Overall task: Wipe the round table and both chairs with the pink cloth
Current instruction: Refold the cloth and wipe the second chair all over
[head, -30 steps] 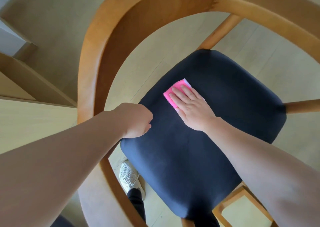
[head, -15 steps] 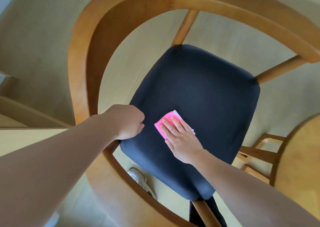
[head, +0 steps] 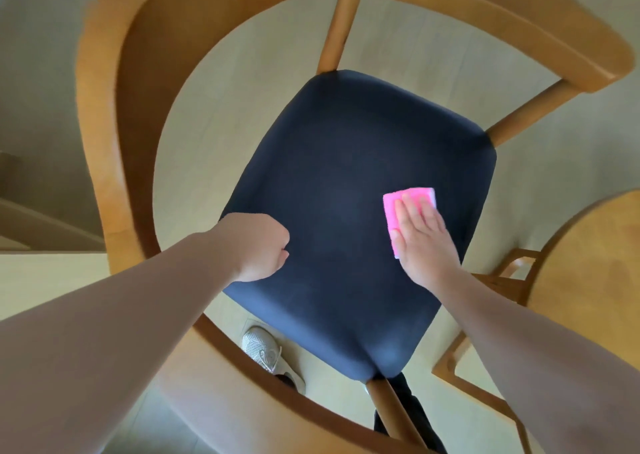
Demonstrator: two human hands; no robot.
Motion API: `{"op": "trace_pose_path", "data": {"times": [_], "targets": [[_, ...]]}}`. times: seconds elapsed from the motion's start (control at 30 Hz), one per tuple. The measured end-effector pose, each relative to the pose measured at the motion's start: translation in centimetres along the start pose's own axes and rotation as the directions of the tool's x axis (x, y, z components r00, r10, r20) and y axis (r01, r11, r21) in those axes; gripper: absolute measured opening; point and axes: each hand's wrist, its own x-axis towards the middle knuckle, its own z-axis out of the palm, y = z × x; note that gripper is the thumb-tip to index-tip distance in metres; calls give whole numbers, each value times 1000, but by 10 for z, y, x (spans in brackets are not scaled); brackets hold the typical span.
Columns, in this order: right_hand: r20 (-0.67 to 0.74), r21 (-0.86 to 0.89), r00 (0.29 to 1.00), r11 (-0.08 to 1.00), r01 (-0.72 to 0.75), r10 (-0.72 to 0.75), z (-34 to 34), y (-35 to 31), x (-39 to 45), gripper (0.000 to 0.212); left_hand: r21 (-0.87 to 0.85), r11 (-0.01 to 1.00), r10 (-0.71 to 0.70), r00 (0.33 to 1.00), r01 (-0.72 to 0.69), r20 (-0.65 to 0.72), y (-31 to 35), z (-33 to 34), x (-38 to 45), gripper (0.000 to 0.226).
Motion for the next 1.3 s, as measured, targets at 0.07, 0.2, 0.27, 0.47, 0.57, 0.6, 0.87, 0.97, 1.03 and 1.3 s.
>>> {"op": "trace_pose_path", "data": {"times": [0.07,0.2,0.27,0.47,0.57,0.6,0.87,0.97,1.03,1.3], "targets": [[25,65,982,980,-187,186,8,17,0,59,-18,1000,11,1000,-11,1,12,-1,4,32],[55,195,916,895,-400,397,14,21,1,60,-27,999,41,999,-41,-1,36,-6,11,33],[49,205,896,874,-441,441,15,16,3,59,-16,998,53,999,-53,-10,43,-11,14,34],[145,222,809,779,-587,569,19,5,-2,62,24,996,86,996,-86,-21,51,-22,13,35],[219,203,772,746,-634,597,18,-2,-9,64,37,994,100,995,-99,-27,49,-26,7,35],[250,196,755,732,-653,606,17,-5,-13,65,44,993,108,994,-106,-35,48,-28,4,34],[386,213,646,618,-757,658,5,-65,-68,62,51,994,100,988,-95,-114,42,-47,-26,27],[466,515,664,431,-741,585,-16,-62,-81,37,21,997,73,986,-71,-150,41,-63,-50,27],[549,595,653,304,-744,522,-51,-66,-83,10,-3,999,46,982,-48,-181,40,-76,-72,28],[504,863,848,-64,-501,163,-243,-85,-81,23,-237,969,-159,907,68,-390,60,-144,-173,22]]}}
